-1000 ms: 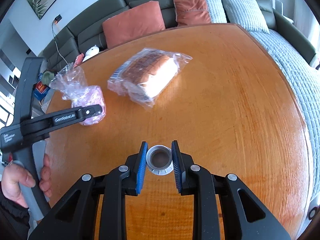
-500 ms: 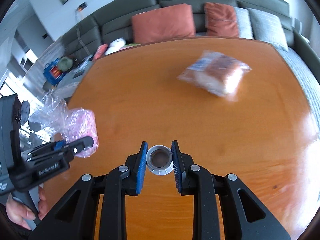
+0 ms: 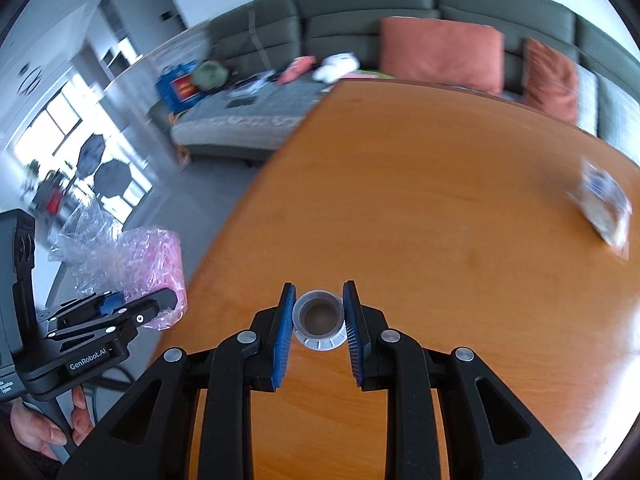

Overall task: Collect trash
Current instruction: 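Carry the tape roll and pink bag over the black bin and release both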

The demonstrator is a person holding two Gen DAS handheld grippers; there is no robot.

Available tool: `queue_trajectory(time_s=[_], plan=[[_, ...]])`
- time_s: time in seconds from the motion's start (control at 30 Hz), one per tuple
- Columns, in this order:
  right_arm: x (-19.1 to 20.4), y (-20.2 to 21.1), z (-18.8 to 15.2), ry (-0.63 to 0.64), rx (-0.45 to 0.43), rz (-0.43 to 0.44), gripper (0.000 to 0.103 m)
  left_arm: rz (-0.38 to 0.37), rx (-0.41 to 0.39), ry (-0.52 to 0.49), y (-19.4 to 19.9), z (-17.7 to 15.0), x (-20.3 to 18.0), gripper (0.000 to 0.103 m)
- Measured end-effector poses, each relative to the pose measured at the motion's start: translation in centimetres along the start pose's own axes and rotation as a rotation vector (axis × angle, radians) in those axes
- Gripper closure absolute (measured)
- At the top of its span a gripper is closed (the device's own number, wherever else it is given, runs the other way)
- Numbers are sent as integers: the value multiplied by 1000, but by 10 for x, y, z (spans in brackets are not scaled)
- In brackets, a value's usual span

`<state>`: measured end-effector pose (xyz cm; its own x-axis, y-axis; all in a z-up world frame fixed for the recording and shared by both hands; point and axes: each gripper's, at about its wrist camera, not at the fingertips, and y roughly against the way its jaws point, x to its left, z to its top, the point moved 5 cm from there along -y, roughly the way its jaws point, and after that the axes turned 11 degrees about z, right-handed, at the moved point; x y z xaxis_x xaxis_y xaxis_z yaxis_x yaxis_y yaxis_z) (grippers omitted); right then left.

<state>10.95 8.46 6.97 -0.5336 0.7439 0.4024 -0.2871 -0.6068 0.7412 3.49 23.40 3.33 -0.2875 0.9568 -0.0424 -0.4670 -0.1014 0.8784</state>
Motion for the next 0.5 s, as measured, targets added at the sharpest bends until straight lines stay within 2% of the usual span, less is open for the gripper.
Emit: queue_trajectory(time_s=[0.23, 0.5], plan=[[73, -38, 8, 101, 51, 58, 77, 57, 5, 116, 9, -19, 85, 63], [138, -78, 11, 203, 115, 116, 77, 101, 26, 240, 12, -38, 155, 63]])
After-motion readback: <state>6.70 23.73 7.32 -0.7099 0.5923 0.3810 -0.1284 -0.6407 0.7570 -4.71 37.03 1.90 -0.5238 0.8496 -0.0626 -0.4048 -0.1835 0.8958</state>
